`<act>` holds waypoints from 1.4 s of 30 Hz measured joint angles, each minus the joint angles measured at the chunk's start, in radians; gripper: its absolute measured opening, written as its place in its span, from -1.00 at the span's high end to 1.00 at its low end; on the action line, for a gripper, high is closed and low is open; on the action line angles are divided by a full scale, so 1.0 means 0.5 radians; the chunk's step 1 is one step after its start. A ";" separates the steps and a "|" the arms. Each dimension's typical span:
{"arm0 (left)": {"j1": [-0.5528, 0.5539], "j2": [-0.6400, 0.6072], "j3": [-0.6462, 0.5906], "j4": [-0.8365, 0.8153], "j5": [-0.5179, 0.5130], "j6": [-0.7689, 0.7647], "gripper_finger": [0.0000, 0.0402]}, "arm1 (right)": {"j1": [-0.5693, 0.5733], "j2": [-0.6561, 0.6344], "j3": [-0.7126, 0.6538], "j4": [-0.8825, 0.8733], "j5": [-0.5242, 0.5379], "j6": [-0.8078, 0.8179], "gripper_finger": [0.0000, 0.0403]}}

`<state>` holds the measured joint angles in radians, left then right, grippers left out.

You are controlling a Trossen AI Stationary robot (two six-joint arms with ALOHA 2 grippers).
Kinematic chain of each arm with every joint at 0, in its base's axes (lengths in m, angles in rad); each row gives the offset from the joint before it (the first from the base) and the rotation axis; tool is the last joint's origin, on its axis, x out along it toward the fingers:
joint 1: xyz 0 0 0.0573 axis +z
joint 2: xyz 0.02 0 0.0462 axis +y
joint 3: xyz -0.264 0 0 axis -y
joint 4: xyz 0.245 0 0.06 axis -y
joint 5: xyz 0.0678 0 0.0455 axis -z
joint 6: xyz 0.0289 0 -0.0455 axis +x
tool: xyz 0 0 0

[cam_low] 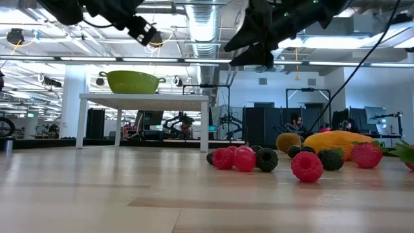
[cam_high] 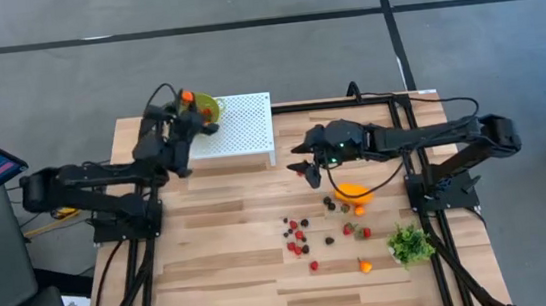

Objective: Pick & Place Fruit
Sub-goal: Put the peach into the green strainer bowl on the shelf, then put the strawberry into the green strainer bowl on the shelf

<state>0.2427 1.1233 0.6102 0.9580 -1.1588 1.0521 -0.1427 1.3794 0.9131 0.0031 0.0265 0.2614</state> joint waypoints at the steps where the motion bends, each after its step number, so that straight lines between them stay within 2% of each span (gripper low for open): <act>1: 0.025 0.001 0.000 -0.055 -0.013 -0.029 0.44 | -0.002 0.008 0.000 -0.002 0.000 0.003 -0.27; 5: 0.041 0.006 0.000 -0.370 0.003 -0.256 0.47 | -0.003 0.037 0.003 0.018 0.000 0.003 -0.27; 9: 0.050 0.008 0.000 -0.637 0.192 -0.565 0.47 | 0.000 0.062 0.004 0.020 0.000 0.003 -0.27; 19: 0.094 0.008 0.000 -0.932 0.226 -0.908 0.43 | 0.010 0.068 0.000 -0.043 0.000 0.003 -0.27; 23: 0.094 0.008 0.000 -0.942 0.225 -0.976 0.40 | 0.010 0.068 0.000 -0.046 0.000 0.003 -0.27; 26: 0.094 0.008 0.000 -0.942 0.217 -0.977 0.31 | 0.010 0.068 0.000 -0.051 -0.001 0.003 -0.27; 35: 0.093 0.008 0.000 -0.942 0.191 -0.977 -0.13 | 0.010 0.068 0.000 -0.050 -0.001 0.003 -0.27; 39: 0.041 0.008 0.000 -0.942 0.168 -0.978 -0.21 | 0.010 0.068 0.000 -0.052 -0.001 0.003 -0.27; 42: -0.086 -0.006 0.000 -0.940 0.175 -0.997 -0.23 | 0.005 0.067 0.000 -0.065 -0.001 0.003 -0.27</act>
<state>0.1999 1.1205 0.6101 0.4877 -1.0712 0.5536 -0.1402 1.4128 0.9131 -0.0295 0.0261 0.2626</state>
